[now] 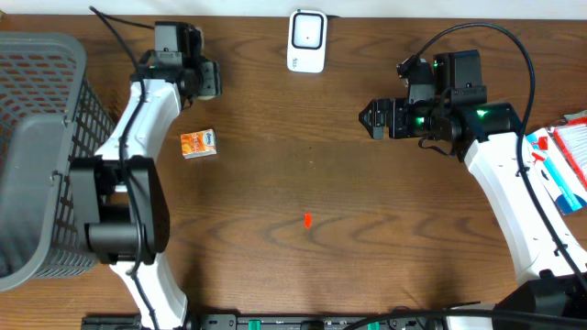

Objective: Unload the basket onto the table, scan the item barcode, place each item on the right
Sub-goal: 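Grasp the green-capped jar with the left gripper and lift it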

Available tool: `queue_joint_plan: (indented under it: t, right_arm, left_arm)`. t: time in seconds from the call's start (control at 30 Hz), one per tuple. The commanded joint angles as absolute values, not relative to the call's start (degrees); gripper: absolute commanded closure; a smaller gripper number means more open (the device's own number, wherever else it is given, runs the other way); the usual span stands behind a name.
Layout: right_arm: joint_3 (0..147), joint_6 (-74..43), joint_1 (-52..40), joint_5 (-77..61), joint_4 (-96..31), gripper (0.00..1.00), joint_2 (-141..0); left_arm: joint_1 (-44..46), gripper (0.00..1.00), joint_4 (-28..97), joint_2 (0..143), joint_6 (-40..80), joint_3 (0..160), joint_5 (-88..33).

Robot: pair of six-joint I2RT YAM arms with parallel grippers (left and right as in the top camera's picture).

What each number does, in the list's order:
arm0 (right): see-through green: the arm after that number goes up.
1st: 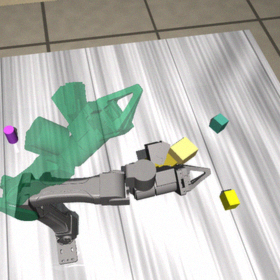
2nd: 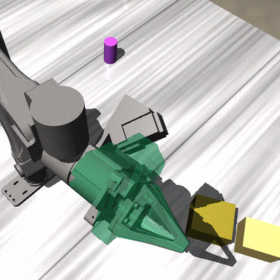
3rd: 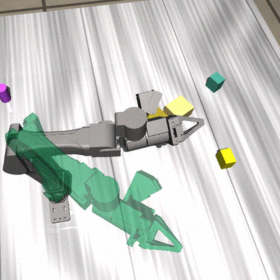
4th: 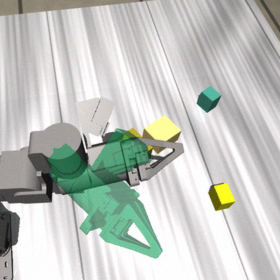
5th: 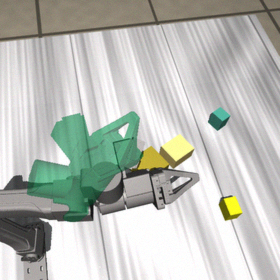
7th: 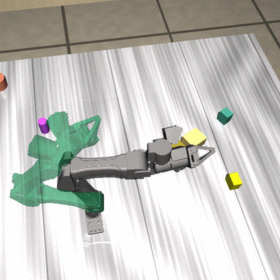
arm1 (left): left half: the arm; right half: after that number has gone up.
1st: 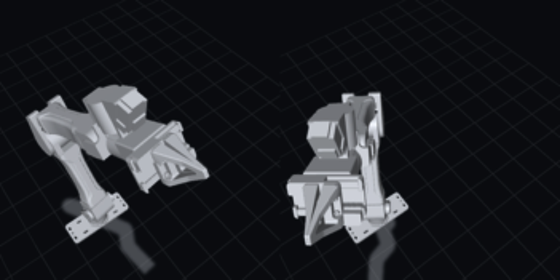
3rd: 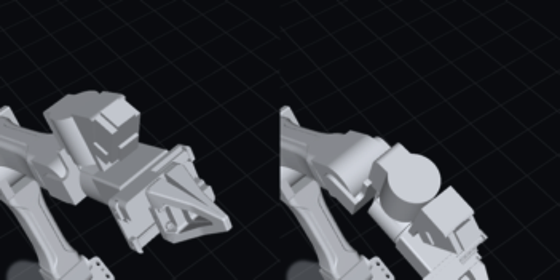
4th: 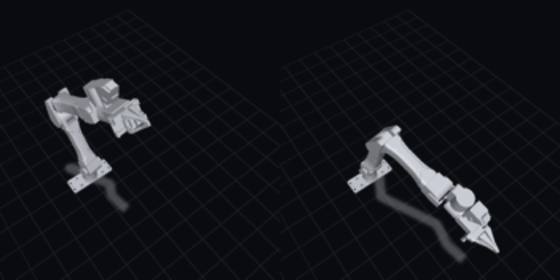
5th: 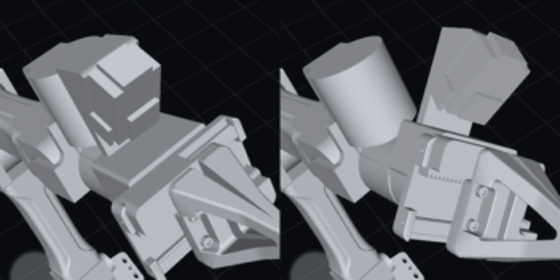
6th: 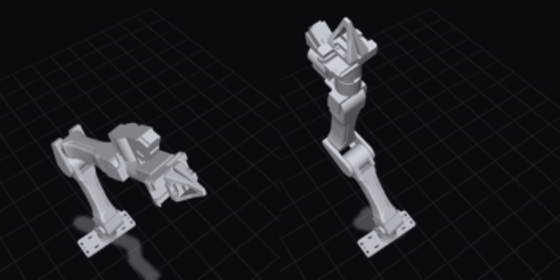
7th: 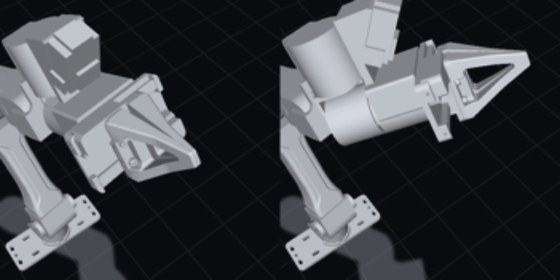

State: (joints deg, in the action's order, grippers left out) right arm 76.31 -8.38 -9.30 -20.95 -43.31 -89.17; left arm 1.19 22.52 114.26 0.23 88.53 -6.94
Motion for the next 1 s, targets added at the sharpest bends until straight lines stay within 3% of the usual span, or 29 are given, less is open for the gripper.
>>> queue_joint_plan:
  t: [0.0,0.4,0.67,0.97]
  right_arm:
    - [76.0,-8.7,-9.9,-20.8,-43.0,0.01,-89.3]
    - [76.0,-8.6,-9.9,-20.8,-43.0,0.01,-89.3]
    - [76.0,-8.0,-9.9,-19.7,-43.0,0.01,-89.3]
    - [76.0,-6.6,-9.9,-19.5,-43.0,0.01,-89.3]
  left_arm:
    - [1.2,0.54,22.9,110.4,0.8,89.1,-12.0]
    - [1.2,0.54,30.9,104.7,-15.5,89.1,-39.0]
    - [1.2,0.54,43.9,103.3,-28.1,89.1,-40.0]
    - [1.2,0.54,54.1,103.3,-33.1,89.1,-37.7]
